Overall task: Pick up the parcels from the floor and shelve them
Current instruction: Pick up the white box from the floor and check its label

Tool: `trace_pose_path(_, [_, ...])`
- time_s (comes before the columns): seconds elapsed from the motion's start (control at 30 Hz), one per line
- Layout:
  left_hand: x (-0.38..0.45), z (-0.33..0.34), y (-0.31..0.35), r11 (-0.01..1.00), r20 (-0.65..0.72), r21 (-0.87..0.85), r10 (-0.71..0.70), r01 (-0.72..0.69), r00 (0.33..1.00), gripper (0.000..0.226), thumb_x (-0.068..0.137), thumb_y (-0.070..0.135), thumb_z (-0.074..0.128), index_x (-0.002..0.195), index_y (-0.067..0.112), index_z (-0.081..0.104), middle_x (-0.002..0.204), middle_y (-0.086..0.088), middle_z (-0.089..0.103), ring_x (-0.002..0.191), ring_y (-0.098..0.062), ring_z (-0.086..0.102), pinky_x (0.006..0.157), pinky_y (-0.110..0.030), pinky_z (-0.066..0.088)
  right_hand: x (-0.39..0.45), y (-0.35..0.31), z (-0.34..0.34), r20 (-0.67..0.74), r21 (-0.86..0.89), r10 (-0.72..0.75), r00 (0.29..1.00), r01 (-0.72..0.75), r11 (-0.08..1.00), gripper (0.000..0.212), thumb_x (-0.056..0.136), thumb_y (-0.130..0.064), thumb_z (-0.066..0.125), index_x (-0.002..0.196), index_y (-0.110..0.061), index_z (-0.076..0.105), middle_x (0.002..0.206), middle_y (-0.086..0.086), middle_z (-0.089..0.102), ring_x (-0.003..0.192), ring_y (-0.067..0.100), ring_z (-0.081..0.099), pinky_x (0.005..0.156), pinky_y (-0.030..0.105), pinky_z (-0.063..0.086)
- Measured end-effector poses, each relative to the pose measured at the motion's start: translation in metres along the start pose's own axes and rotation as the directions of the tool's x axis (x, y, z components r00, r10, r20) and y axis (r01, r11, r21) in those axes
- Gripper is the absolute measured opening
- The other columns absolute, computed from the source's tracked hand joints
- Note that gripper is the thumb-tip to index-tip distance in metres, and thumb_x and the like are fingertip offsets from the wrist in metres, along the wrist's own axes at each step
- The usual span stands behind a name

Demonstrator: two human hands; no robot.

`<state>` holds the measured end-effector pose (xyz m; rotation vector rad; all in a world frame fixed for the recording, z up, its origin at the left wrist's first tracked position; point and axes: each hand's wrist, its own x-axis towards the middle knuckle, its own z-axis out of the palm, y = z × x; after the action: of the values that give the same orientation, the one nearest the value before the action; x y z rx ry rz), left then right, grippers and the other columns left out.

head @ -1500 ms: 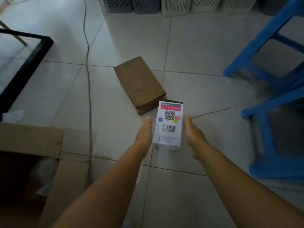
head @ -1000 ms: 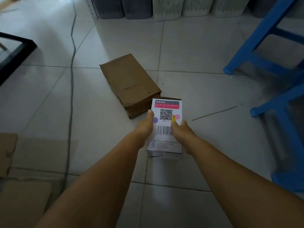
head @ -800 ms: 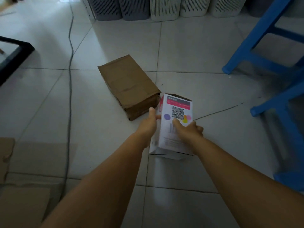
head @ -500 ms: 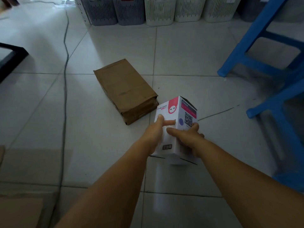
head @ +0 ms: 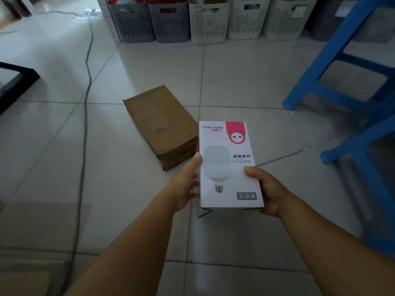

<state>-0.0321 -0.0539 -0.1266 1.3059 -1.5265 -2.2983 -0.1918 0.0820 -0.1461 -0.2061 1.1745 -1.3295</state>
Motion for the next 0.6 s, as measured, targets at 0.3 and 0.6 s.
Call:
trace_pose_path(0.3, [0.010,0.000,0.005,0.991,-0.197,-0.080,0.093,-0.111,0.976,0.079,0.079,0.026,0.078,0.144,0.015,0.034,0.115,-0.009,0.070,0.078,-0.022,0.076,0.054,-0.032,0.060,0.010,-0.006,0.009,-0.325,-0.302,-0.092,0.941,-0.011,0.953,0.041,0.094,-0.038,0.055,0.133,-0.025,0.054,0.112,0.010,0.071,0.092,0.026,0.068,0.069,0.036,0.053])
trace_pose_path(0.6, [0.012,0.006,0.008,0.983,-0.192,0.001,0.179,-0.182,0.965,0.049,0.085,0.016,0.074,0.128,0.025,0.054,0.102,0.005,0.073,0.080,-0.019,0.075,0.055,-0.030,0.059,0.006,-0.010,0.026,-0.318,-0.317,-0.121,0.940,0.015,0.948,0.068,0.083,-0.055,0.059,0.138,-0.024,0.033,0.116,0.009,0.061,0.102,0.027,0.059,0.088,0.050,0.045])
